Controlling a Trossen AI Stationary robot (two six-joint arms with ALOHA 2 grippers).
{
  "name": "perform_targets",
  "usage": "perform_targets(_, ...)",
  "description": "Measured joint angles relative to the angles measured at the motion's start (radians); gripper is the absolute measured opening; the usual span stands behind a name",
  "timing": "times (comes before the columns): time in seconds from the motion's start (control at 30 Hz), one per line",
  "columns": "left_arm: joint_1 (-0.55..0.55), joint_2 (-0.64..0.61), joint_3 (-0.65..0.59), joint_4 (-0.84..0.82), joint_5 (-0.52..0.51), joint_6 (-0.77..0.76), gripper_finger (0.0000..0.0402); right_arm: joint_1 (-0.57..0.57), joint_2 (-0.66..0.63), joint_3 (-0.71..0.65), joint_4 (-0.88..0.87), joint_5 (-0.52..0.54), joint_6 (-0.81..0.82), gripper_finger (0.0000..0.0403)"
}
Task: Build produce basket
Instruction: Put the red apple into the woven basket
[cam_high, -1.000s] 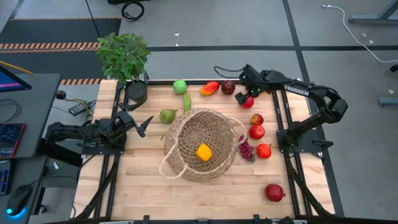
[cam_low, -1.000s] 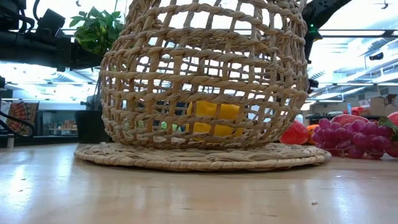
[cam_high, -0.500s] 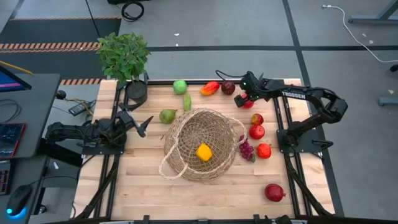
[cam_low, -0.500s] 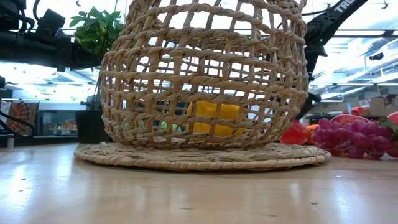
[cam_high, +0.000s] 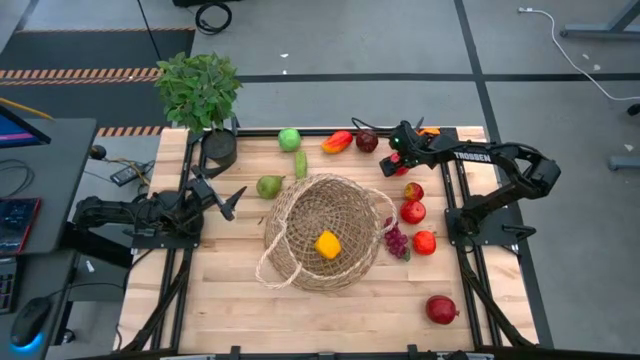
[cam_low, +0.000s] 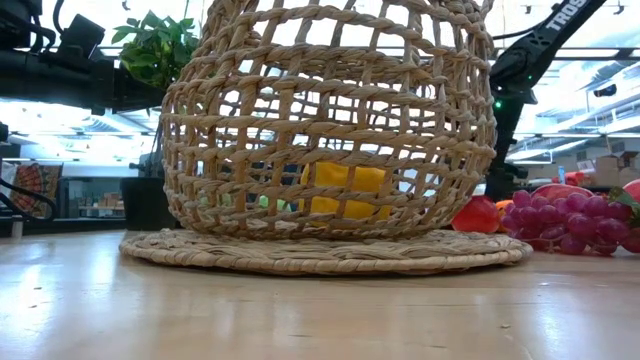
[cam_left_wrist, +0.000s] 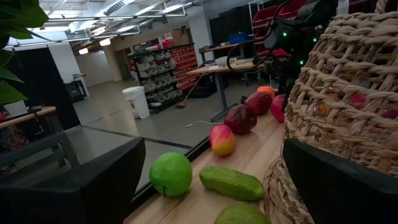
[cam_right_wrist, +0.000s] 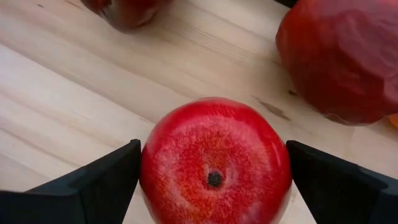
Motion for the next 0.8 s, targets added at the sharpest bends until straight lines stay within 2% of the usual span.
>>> perform_targets(0.3, 0.0, 0.0, 0.0, 0.0, 0.0, 0.0, 0.0388, 0.0, 0.002, 0.004, -0.004, -0.009, -0.001, 0.0377)
perform_targets(0.6, 0.0, 0.0, 0.0, 0.0, 0.0, 0.0, 0.0388, 0.001, 0.006, 0.047, -0.026, -0.064, 0.006, 0.0368)
perform_targets(0.8, 0.0, 0.0, 0.0, 0.0, 0.0, 0.0, 0.0388, 0.001, 0.006, 0.124, -0.014, -0.215, 0.061, 0.0368)
